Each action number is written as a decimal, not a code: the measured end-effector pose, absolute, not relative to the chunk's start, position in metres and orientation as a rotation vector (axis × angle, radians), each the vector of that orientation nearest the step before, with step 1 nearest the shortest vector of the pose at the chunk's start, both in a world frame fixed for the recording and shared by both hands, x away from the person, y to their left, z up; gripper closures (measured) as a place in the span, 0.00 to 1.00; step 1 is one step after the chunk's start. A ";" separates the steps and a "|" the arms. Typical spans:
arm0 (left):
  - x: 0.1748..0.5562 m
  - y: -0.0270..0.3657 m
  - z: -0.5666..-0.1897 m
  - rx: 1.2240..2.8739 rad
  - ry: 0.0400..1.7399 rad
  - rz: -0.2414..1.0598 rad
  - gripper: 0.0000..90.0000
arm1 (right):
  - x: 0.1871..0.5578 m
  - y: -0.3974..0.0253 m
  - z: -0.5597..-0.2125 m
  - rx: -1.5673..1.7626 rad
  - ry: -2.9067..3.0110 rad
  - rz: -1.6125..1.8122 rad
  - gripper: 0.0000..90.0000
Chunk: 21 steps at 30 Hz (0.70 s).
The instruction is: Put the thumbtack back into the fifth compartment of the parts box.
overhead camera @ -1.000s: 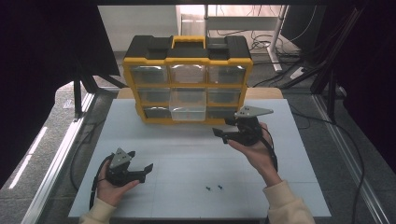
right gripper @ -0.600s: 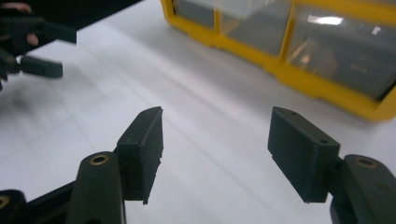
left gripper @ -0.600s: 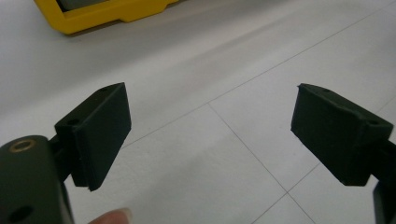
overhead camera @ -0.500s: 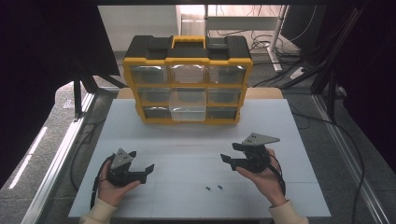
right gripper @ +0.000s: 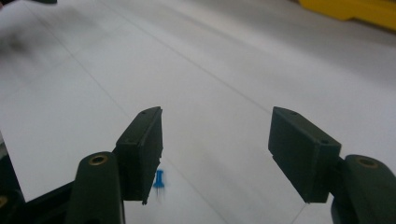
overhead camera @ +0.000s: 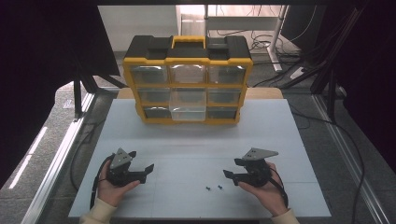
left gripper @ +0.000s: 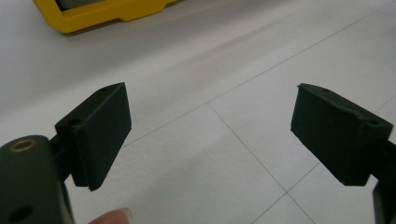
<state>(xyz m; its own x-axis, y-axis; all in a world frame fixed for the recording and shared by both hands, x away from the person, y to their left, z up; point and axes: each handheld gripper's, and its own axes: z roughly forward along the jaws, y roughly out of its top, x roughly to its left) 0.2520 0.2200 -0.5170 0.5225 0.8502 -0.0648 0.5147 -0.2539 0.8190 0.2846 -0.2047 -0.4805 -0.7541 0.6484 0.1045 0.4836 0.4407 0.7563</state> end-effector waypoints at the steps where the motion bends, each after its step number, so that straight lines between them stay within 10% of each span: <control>1: 0.252 0.220 -0.517 1.923 1.117 0.504 0.14 | 0.283 -0.204 -0.483 0.994 2.496 1.198 0.40; 21: 0.252 0.219 -0.517 1.926 1.114 0.506 0.14 | 0.266 -0.175 -0.515 0.867 2.680 1.009 0.46</control>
